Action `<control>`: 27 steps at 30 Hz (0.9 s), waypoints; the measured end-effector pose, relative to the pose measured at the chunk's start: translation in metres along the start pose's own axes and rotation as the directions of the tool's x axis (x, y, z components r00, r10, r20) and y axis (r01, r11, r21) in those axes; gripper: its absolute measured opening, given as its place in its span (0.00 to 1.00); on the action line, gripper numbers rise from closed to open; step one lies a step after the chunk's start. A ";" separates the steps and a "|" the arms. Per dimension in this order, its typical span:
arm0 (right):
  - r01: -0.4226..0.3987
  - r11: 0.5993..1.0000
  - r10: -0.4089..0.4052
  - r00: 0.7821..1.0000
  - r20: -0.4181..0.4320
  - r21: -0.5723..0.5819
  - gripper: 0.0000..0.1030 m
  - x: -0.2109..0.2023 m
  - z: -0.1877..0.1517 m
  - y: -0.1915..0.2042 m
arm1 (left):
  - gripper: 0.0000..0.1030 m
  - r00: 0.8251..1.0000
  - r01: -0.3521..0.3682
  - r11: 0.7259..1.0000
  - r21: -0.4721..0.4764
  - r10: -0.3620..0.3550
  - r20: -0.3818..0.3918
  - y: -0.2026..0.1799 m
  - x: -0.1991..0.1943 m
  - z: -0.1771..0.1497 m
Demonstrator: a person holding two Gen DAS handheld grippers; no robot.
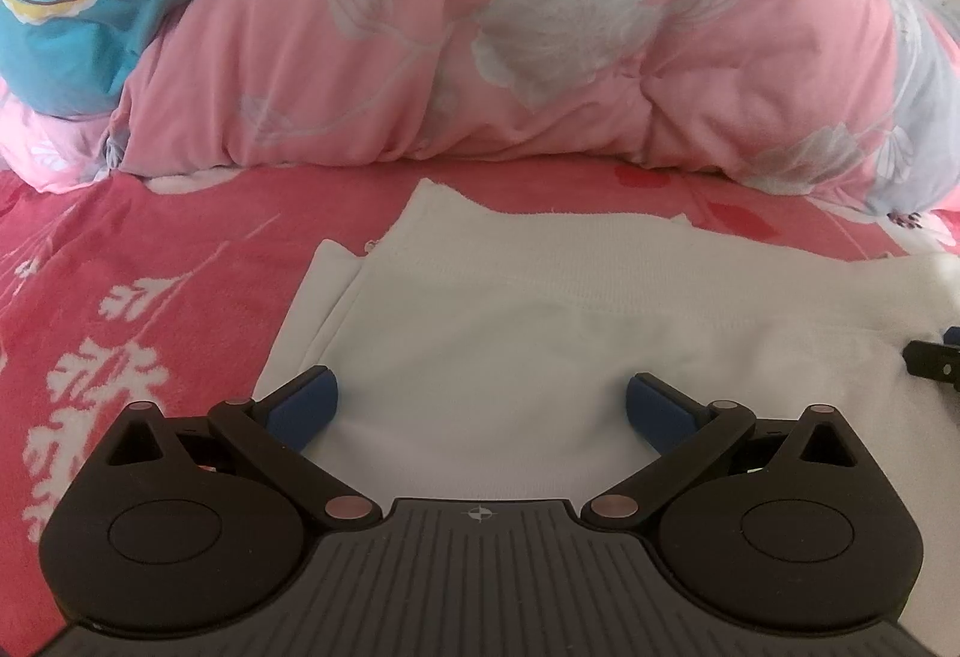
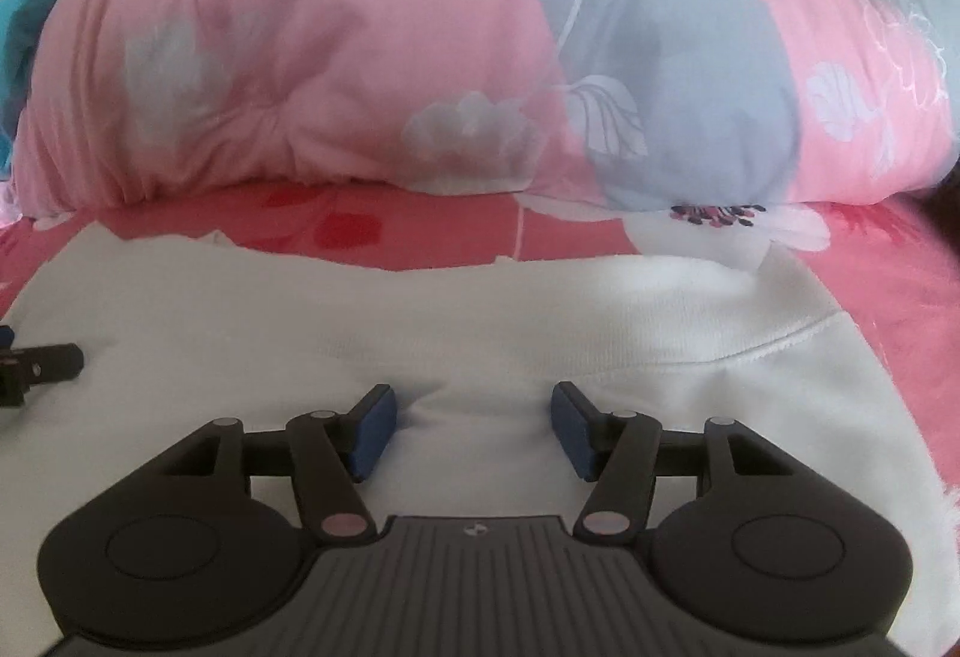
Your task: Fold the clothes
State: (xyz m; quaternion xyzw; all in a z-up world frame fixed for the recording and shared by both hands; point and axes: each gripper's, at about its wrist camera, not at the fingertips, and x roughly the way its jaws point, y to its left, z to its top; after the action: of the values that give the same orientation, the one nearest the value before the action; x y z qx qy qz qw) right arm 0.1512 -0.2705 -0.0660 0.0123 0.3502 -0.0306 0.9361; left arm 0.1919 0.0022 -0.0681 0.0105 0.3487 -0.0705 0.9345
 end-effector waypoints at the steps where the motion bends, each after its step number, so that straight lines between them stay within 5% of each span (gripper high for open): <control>1: 0.008 1.000 -0.008 1.000 0.003 -0.010 0.59 0.000 -0.001 0.002 | 1.00 1.000 0.000 1.000 0.000 0.000 0.000 0.000 0.000 0.000; 12: 0.000 1.000 0.003 0.992 0.128 -0.026 0.59 -0.066 -0.013 -0.005 | 1.00 1.000 -0.003 1.000 0.000 0.003 0.005 -0.001 -0.001 0.000; 15: 0.028 0.999 -0.026 0.998 0.064 -0.038 0.61 -0.053 -0.035 -0.010 | 1.00 1.000 -0.003 1.000 -0.001 0.003 0.010 -0.001 -0.002 -0.001; 17: 0.012 1.000 -0.008 0.993 0.121 -0.026 0.62 -0.047 -0.055 -0.017 | 1.00 1.000 0.000 1.000 -0.002 0.000 0.016 0.000 -0.003 -0.001; 27: 0.013 1.000 -0.010 0.991 0.137 -0.021 0.64 -0.049 -0.055 -0.016 | 1.00 0.998 -0.029 1.000 -0.011 0.030 0.064 -0.008 -0.043 0.004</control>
State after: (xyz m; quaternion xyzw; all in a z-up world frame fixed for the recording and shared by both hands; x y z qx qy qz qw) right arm 0.0777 -0.2814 -0.0750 -0.0021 0.2856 -0.0328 0.9578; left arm 0.1612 -0.0007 -0.0365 0.0084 0.3187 -0.0552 0.9462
